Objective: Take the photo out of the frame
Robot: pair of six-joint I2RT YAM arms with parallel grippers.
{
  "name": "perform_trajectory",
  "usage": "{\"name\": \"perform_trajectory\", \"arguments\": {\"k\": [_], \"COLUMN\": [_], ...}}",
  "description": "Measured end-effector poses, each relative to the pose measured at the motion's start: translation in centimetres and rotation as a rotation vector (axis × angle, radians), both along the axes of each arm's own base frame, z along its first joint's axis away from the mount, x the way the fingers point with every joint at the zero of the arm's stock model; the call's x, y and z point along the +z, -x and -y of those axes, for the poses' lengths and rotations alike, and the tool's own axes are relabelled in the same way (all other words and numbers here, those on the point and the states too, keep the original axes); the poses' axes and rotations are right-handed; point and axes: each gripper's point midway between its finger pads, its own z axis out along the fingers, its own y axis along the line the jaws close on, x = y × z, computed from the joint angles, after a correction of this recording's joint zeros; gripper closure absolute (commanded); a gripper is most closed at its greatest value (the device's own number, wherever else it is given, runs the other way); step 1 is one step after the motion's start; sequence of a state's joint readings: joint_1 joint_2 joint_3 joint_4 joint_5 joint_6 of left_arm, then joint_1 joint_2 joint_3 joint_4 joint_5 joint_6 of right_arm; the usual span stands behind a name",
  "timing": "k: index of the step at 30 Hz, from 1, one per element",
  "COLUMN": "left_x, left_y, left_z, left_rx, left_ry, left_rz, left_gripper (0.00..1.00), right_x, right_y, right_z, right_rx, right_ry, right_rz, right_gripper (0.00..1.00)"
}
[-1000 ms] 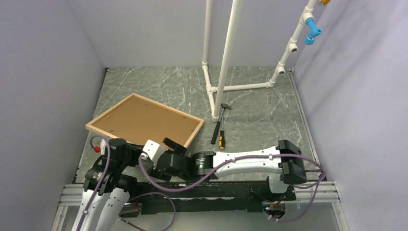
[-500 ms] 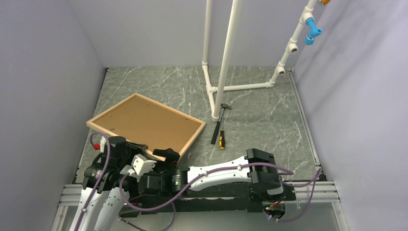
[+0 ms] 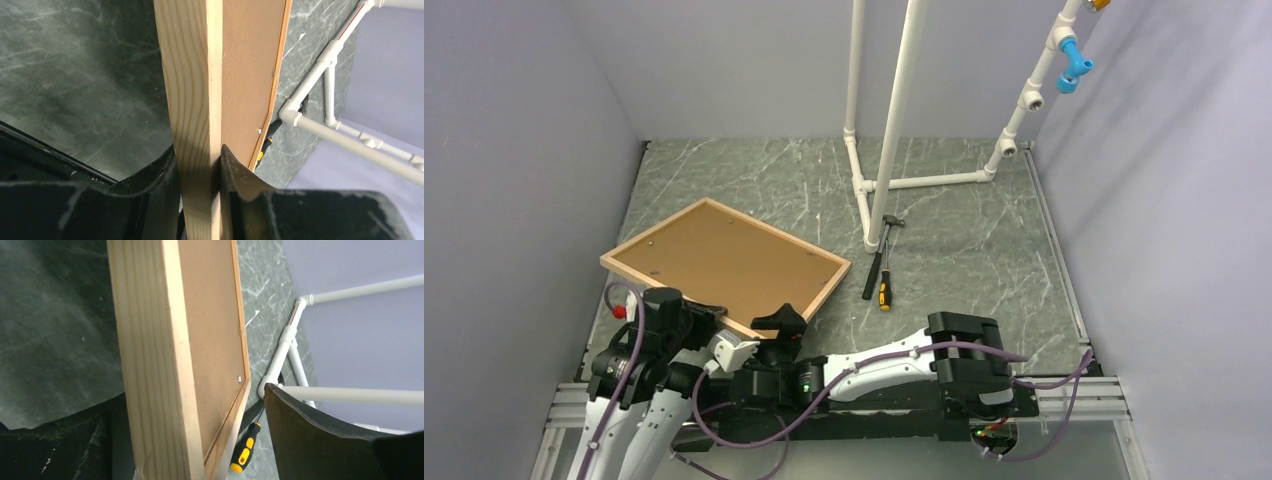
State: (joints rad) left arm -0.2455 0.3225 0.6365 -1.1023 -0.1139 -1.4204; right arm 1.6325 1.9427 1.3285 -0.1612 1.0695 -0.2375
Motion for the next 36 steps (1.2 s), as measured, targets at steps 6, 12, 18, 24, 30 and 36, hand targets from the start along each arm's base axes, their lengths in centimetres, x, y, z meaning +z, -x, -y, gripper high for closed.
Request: {"name": "perform_trajectory", "arguments": {"k": [6,12,18,24,30,36], "left_x": [0.9,1.9,2.1,2.9,3.9,3.9], "left_y": [0.7,1.0,1.1,1.2,1.5,1.6], "left_z": [-0.1,-0.3,-0.2,-0.2,-0.2,-0.1], "left_rx": [0.013,0.023,0.022,0.014,0.005,0.001], "left_ry": [0.013,0.018,0.019,0.013,0.012,0.017], "left_rz": [-0.009,-0.006,-0.019,-0.034,-0.030,-0.035], "left_gripper": [1.00,1.00,1.00,1.00,1.00,1.00], "right_x": [1.1,2.6,1.5,2.0,2.9,2.7], "right_y": [0.1,1.1,0.3,-0.7,-0.1,0.0], "right_z": [1.5,4.4,4.6,2.9,1.1,0.3], "right_rx": [0.048,0.198,0.325,0.410,0.514,0.581], "right_ry": [-0.111,-0.294,-0.383,-0.434,-0.484,-0.484], "right_rz": [-0.013,-0.069,-0.052,-0.003,0.027,0.004], "right_gripper": [0.01,0.00,0.01,0.07,0.22,0.14]}}
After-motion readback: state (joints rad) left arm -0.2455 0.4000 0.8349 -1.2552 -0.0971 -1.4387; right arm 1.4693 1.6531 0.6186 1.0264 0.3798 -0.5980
